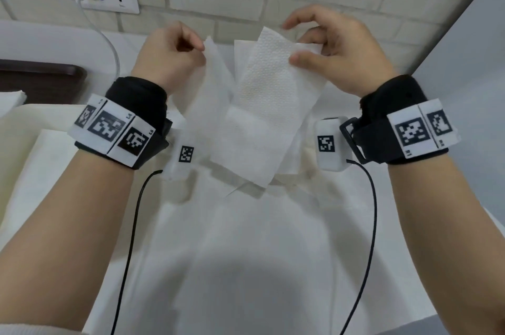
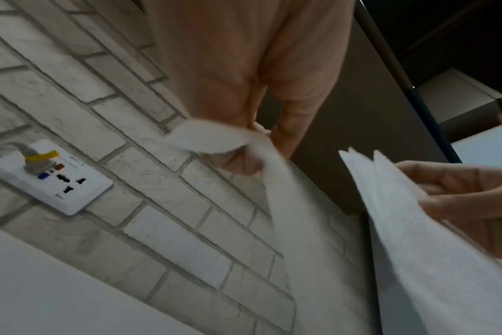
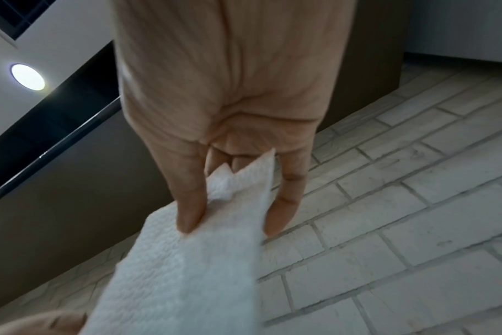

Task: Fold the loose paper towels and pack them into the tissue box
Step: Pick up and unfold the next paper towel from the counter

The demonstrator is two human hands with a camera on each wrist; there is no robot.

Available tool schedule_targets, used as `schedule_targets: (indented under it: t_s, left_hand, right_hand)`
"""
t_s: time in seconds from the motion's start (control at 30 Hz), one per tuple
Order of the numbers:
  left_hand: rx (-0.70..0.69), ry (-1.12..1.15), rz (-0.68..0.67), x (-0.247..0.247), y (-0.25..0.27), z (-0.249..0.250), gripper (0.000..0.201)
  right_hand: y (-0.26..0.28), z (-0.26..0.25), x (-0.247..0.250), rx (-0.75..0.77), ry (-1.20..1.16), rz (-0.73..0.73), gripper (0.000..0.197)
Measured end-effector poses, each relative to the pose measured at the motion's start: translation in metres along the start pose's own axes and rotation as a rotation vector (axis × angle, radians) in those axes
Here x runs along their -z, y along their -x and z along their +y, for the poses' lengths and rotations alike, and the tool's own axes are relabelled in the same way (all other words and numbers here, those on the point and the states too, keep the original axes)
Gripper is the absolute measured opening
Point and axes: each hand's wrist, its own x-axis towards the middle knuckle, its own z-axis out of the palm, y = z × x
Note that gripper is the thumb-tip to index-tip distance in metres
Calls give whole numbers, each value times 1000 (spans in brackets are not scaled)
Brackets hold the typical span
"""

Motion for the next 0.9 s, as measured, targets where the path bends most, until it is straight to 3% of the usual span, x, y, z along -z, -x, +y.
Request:
schedule_targets:
  t_s: [0.17, 0.33, 0.43, 0.53, 0.6, 0.7, 0.8, 0.9]
  left_hand:
    - [-154, 138, -91, -8, 2, 6, 34]
    - [-260, 214, -242, -21, 10, 26, 35]
    - [-301, 244, -232, -22, 13, 32, 32]
    - [-262, 239, -163, -18, 13, 23, 37]
    - [-154, 229, -173, -16, 16, 14, 39]
    - [-9, 230, -251, -24, 25, 3, 12]
    - [-20, 209, -197, -37, 36, 6, 25]
    - [-39, 246, -175, -48, 40, 13, 25]
  right_hand:
    - [-2, -7, 7, 46, 4, -49, 9]
    - [-10, -15, 0, 88, 79, -204, 8]
    - [-13, -16, -5, 41, 21, -198, 6]
    - [-10, -10, -3, -7, -58, -126, 6]
    - [-8, -5, -4, -14, -70, -64, 5]
    - [-7, 0, -7, -25, -97, 18, 7]
    - [-6, 2, -12, -13, -58, 15, 5]
    - [-5, 4, -14, 2, 28, 16, 15]
